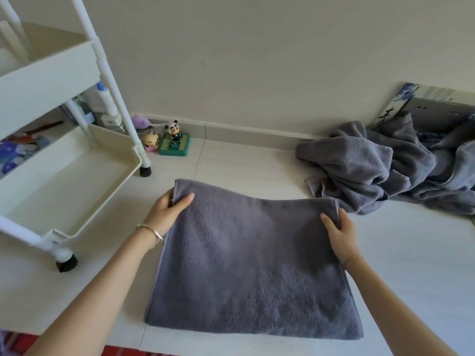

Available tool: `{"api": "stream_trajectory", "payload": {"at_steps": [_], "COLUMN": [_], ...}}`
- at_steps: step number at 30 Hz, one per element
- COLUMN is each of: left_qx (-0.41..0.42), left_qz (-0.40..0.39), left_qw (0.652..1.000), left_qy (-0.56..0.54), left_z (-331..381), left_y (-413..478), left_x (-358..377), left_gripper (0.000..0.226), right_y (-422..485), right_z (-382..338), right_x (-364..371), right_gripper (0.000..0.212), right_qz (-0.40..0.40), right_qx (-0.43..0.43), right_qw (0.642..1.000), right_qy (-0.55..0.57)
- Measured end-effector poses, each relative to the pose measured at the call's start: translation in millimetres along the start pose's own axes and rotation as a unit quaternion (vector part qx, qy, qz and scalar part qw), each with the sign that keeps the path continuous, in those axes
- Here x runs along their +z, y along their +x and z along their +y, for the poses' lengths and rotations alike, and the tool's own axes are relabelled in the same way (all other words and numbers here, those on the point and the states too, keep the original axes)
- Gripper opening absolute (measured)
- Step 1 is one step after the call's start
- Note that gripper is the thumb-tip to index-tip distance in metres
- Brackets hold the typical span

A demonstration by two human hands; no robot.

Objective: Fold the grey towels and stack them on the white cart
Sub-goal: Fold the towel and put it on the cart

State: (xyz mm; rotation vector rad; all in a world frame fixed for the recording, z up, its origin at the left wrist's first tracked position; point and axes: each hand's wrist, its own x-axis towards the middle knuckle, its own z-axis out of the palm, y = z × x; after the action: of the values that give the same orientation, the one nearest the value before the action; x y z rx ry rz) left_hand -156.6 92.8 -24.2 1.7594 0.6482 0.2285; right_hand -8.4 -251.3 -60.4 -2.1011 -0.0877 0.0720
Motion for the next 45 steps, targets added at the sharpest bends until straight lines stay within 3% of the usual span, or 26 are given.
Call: {"api": "stream_trajectory", "payload": {"at_steps": [1, 5, 11, 14, 18, 23, 26, 28, 31, 33, 37, 45], "left_qx": [-0.014, -0.089, 0.013, -0.007, -0.093, -0.156, -0.163, -0.124, -0.068, -0.071, -0.156, -0.170], "left_qz": [0.015, 0.046, 0.103, 0.111, 0.027, -0.089, -0.117, -0.139, -0.117, -0.077, -0.038, -0.024], "left_qw": [1.000, 0.985, 0.988, 0.979, 0.976, 0.945, 0.942, 0.954, 0.982, 0.988, 0.970, 0.979], "left_qy": [-0.008, 0.143, 0.113, 0.169, 0.194, 0.273, 0.268, 0.236, 0.133, 0.111, 0.182, 0.113], "left_z": [-2, -31, -37, -41, -35, -41, -39, -30, -7, -6, -35, -34], "left_y": [3, 19, 23, 24, 33, 21, 1, -14, -21, -13, -3, -13], "left_x": [4, 21, 26, 30, 25, 6, -1, -4, -6, -5, 9, 7], "left_gripper": [0.011, 0.017, 0.026, 0.033, 0.036, 0.060, 0.055, 0.037, 0.019, 0.024, 0.047, 0.043], "right_y": [3, 12, 14, 18, 25, 6, -19, -34, -40, -31, -14, -14], "right_z": [0, 5, 2, 2, 1, 1, 2, -2, -20, -17, 12, 6], "right_x": [1, 11, 10, 14, 15, 2, -5, -12, -18, -13, 7, -1], "right_gripper": [0.015, 0.021, 0.030, 0.032, 0.038, 0.021, 0.020, 0.017, 0.015, 0.009, 0.020, 0.029], "right_qz": [0.007, -0.019, -0.014, -0.010, -0.034, -0.096, -0.119, -0.113, -0.031, -0.015, -0.042, -0.048], "right_qx": [0.005, 0.042, 0.005, 0.022, 0.071, 0.044, 0.036, 0.038, 0.001, 0.001, 0.038, 0.102], "right_qw": [1.000, 0.993, 0.989, 0.982, 0.975, 0.971, 0.972, 0.984, 0.999, 1.000, 0.991, 0.988], "right_qy": [-0.008, -0.112, -0.147, -0.188, -0.207, -0.216, -0.201, -0.131, -0.025, -0.025, -0.124, -0.103]}}
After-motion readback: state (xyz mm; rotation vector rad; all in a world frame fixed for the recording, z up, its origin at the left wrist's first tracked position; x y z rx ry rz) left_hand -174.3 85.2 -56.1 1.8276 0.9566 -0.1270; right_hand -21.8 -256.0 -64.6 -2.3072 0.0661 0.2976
